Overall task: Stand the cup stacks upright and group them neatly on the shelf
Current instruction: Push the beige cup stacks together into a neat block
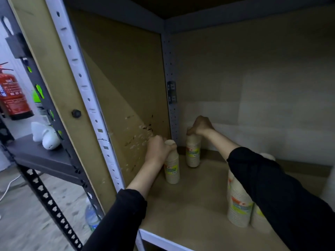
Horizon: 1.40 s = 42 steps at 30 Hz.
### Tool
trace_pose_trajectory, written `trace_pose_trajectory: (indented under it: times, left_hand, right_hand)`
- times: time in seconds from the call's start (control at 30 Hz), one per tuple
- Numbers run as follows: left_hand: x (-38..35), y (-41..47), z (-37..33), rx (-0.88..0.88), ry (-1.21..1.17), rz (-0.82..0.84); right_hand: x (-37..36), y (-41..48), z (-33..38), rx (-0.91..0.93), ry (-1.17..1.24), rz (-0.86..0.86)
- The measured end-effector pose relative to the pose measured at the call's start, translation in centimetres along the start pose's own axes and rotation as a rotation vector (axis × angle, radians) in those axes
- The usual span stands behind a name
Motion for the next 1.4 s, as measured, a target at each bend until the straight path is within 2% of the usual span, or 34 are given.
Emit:
trace_pose_trajectory:
  times: [0.2, 0.43, 0.8, 1.2, 1.4]
  left_hand:
    - [1.3, -4.0, -0.9, -0.042, 0.011, 0.000]
    - [2.2, -9.7, -2.6, -0.123, 0.141, 0.019]
    - [-1.5, -15.0, -6.0, -0.308, 0.212, 0.087]
    - [-8.4, -13.6, -9.9, -0.368, 0.154, 0.211]
    - [-9.4, -13.0, -9.5, -0.369, 0.117, 0.234]
  right_hand:
    - [1.0, -5.7, 1.8, 0.047, -0.034, 0.007]
    - [-0.2, -13.0, 1.9, 0.057, -0.118, 0.032]
    - [1.3, -23.3, -3.6, -0.035, -0.174, -0.009]
    - [4.3, -26.6, -9.1, -0.146, -0.212, -0.152]
    - [3.5, -26.1, -10.8, -0.147, -0.107, -0.159]
Point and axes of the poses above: each hand's wrist, its own y-axis towards the middle knuckle, its own x-axis out of the back of the hand, z = x × y, the point moved 6 cm from there along y, towards the middle knuckle, and after that the axes turned 15 degrees about z, right-handed, at the moved point
